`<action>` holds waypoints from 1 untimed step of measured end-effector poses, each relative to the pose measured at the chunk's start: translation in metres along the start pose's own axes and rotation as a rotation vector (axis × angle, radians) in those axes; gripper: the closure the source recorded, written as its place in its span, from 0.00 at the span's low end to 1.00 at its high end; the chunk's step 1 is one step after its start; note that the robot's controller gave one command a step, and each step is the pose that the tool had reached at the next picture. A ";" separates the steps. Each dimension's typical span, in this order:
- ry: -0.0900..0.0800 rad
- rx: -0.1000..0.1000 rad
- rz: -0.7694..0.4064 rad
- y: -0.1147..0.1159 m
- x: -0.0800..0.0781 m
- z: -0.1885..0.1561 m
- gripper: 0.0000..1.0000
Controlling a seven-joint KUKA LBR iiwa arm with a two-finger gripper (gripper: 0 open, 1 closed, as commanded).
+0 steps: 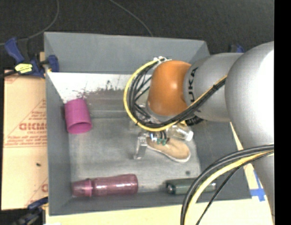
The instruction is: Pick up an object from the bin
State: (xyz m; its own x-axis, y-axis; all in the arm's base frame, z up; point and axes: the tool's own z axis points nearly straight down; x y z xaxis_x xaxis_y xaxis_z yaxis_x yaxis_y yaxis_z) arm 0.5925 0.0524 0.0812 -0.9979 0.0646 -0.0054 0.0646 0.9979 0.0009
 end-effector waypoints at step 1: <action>0.000 -0.004 0.102 -0.036 -0.051 -0.005 0.00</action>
Offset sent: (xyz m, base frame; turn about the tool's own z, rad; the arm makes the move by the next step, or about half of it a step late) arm 0.0085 -0.0545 -0.0112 -0.0332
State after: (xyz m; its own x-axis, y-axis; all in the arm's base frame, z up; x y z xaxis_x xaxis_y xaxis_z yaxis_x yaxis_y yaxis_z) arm 0.6409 0.0135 0.0862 -0.9861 0.1659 -0.0052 0.1658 0.9861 0.0056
